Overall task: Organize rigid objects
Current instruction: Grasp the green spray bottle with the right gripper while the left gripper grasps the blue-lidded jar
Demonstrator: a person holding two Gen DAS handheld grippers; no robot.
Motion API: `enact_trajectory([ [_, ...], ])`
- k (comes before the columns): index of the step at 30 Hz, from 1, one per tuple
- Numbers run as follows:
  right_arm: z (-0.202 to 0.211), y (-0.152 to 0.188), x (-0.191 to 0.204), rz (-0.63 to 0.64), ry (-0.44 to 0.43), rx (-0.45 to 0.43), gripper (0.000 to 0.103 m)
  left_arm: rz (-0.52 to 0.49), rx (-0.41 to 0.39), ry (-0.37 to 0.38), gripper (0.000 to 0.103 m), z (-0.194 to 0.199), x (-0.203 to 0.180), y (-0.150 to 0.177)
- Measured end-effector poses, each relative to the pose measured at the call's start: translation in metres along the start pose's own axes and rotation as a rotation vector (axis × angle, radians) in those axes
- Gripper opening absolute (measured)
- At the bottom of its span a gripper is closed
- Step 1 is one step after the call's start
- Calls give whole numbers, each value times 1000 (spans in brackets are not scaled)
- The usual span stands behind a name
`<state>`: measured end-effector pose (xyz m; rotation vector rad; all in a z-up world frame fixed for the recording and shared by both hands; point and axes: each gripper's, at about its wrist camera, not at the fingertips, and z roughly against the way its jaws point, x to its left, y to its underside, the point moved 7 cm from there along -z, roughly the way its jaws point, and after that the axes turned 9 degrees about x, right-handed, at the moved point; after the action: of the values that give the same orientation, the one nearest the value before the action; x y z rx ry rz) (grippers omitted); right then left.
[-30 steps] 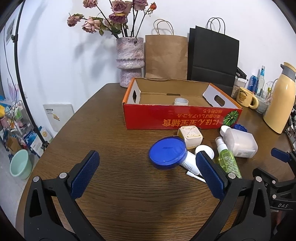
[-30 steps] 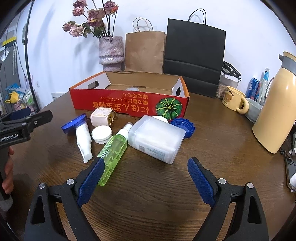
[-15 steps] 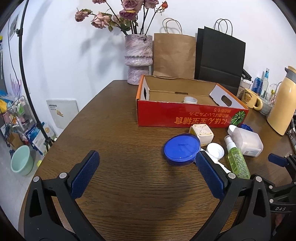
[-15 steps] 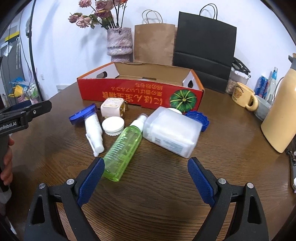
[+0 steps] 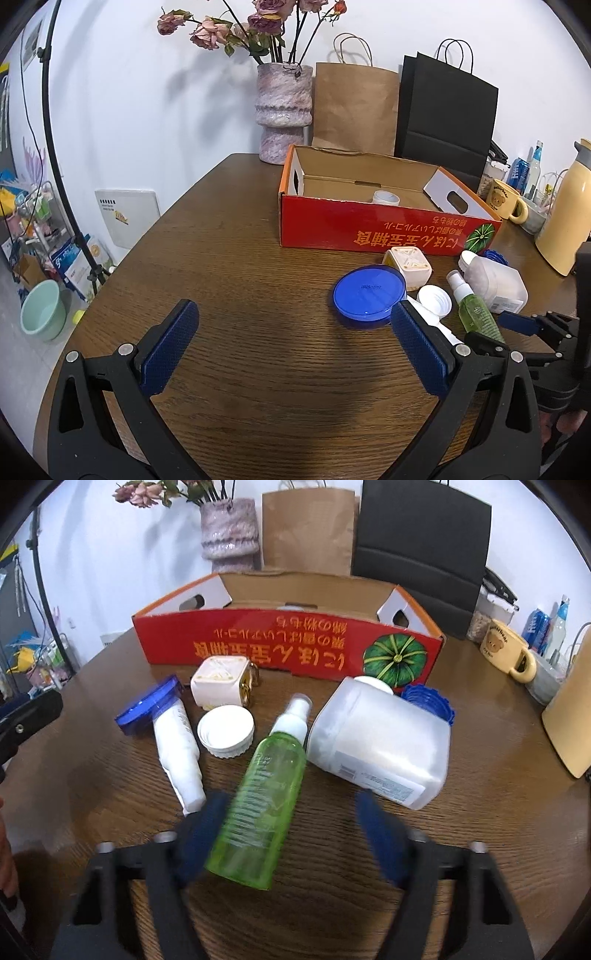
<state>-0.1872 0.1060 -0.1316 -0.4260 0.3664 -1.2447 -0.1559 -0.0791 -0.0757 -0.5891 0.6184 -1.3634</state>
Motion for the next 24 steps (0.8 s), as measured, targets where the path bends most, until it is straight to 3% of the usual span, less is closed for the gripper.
enact_trajectory([
  [4,-6,-2,0,7,-19,20,53,0,0,-1,103,0,1,0],
  [6,-6,-4,1,24,-35,16,35,1,2,-3,103,-1,1,0],
  [12,-3,-4,5,42,-45,-15,35,1,12,-6,103,-4,1,2],
  [24,36,-9,-5,12,-54,-180,35,-1,41,-18,103,-15,-2,5],
])
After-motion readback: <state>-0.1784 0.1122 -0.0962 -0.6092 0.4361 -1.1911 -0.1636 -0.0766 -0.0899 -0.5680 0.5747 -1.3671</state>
